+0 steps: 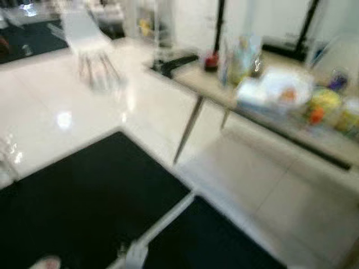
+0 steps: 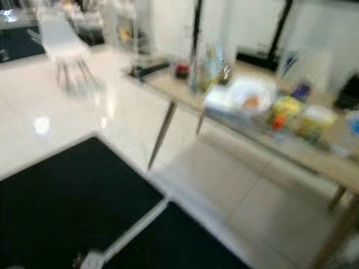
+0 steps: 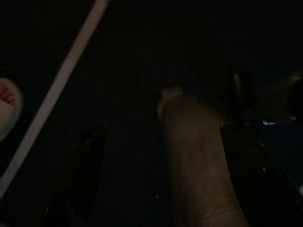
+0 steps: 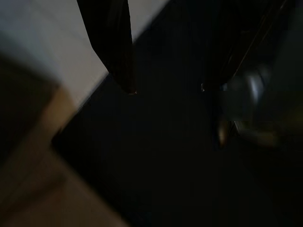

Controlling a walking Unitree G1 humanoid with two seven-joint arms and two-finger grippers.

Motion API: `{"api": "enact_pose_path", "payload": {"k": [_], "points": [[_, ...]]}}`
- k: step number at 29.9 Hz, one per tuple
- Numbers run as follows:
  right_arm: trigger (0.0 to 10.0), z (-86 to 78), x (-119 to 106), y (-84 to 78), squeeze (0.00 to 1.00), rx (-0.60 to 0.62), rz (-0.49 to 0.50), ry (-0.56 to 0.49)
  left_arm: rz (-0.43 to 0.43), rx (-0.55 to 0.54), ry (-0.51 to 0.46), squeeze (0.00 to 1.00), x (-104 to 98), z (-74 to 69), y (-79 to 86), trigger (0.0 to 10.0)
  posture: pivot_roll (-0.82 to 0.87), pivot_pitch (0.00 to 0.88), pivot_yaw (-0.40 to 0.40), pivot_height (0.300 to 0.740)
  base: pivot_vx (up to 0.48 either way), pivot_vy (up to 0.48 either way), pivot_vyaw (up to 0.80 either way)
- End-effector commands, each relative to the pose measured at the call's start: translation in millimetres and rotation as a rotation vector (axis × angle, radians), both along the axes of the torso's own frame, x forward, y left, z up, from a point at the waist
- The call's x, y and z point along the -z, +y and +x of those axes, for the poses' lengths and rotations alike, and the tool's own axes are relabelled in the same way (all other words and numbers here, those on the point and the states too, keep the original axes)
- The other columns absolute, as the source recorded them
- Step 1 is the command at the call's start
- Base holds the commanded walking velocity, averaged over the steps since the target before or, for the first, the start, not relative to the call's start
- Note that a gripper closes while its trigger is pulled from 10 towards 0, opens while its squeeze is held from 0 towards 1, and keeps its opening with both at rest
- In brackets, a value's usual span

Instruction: Restocking fridge

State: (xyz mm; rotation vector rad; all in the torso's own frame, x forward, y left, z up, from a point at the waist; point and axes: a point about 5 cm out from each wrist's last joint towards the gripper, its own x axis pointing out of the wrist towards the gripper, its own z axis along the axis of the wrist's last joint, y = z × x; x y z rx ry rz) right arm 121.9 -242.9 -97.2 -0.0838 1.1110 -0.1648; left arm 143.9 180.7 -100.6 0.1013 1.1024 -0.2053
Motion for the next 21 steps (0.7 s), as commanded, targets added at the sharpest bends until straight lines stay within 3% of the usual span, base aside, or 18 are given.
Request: {"api": "enact_pose_path", "payload": {"k": [1,5,21], "points": [[10.0,-5.2,3.6,7.7,0.00,-0.001,0.018,0.016,0.016,0.003,0.023,0.00,1.4,-4.8,5.2,10.0,-0.06,0.000,-0.003,0.740,0.442,0.000,0.00],[10.0,-6.1,4.1,8.6,0.00,-0.004,0.018,0.021,0.017,0.005,0.022,0.00,1.2,-4.5,5.4,10.0,-0.06,0.000,-0.003,0.740,0.445,0.000,-0.10],[10.0,-7.2,4.2,7.2,0.00,0.019,0.027,0.024,0.015,0.001,0.020,0.00,1.2,-4.2,4.6,10.0,-0.05,0.000,-0.005,0.740,0.439,0.000,-0.78]]}}
